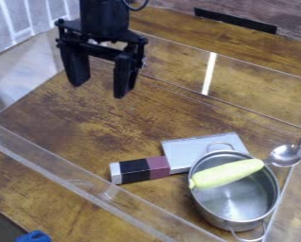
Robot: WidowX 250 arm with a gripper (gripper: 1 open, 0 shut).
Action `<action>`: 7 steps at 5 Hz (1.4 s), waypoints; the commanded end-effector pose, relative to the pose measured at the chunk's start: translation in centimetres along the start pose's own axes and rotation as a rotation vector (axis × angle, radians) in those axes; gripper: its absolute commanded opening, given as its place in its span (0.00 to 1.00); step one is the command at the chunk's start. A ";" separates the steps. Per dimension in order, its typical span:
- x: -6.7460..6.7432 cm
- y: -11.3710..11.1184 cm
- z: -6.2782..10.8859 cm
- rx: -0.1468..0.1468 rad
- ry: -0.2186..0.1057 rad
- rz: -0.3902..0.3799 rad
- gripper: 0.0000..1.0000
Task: Put the spoon into the silver pot
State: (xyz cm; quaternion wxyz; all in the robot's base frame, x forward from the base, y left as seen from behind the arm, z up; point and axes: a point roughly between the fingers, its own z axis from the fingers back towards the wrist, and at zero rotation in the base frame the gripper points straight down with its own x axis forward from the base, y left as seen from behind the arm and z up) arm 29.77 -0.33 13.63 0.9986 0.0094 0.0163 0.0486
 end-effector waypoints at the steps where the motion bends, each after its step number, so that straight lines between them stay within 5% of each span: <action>1: 1.1 0.7 1.0 -0.014 -0.060 0.095 1.00; 3: 1.0 0.5 -1.3 -0.024 -0.039 -0.053 1.00; 4: 0.9 1.4 -0.6 -0.018 -0.051 -0.086 1.00; 5: 0.4 1.4 -3.1 -0.021 -0.023 -0.064 1.00; 7: -0.5 0.5 -8.2 -0.005 -0.065 -0.306 1.00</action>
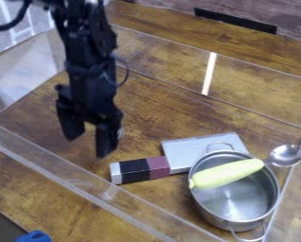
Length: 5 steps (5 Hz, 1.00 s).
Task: Put the spoon into the silver pot
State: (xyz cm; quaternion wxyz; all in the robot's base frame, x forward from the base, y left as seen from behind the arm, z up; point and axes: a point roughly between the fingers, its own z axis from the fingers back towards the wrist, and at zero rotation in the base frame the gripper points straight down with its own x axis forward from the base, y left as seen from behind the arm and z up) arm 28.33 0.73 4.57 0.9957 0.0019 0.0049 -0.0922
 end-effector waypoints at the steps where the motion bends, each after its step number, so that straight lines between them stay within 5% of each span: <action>1: 0.6 -0.9 -0.5 0.028 -0.073 -0.147 1.00; 5: 2.3 -1.3 -0.2 0.024 -0.166 -0.294 1.00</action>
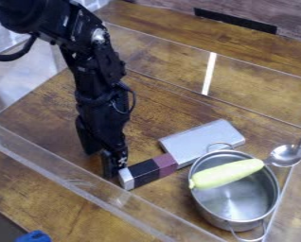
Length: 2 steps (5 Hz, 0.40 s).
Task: Put the spoon into the silver pot
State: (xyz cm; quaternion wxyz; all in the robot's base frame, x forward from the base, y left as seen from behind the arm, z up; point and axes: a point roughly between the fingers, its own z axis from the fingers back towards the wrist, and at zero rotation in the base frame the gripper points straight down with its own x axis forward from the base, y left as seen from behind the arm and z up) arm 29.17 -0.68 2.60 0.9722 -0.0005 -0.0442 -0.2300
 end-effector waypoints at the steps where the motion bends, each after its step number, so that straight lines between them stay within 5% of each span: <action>1: 2.6 0.9 1.6 0.026 -0.080 -0.015 1.00; 2: 3.6 1.4 1.2 0.020 -0.094 -0.011 1.00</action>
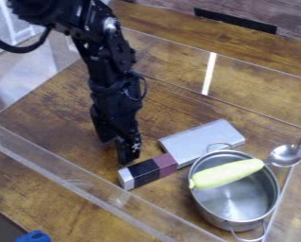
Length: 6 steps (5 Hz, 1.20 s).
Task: Put the spoon into the silver pot
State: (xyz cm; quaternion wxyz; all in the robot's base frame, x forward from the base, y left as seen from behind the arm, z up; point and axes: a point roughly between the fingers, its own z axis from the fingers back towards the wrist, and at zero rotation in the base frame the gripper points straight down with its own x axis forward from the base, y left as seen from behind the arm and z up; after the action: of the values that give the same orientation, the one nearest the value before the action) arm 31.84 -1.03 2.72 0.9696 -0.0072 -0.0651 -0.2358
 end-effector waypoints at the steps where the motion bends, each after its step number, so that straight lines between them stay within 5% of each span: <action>1: 1.3 0.8 1.3 0.015 -0.063 -0.017 1.00; 4: 0.3 1.8 1.3 -0.020 -0.091 -0.132 1.00; 6: 0.8 0.7 1.4 -0.034 -0.113 -0.112 1.00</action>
State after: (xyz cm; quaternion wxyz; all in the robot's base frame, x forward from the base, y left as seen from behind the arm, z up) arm 32.12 -0.21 2.56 0.9545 -0.0409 -0.0900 -0.2814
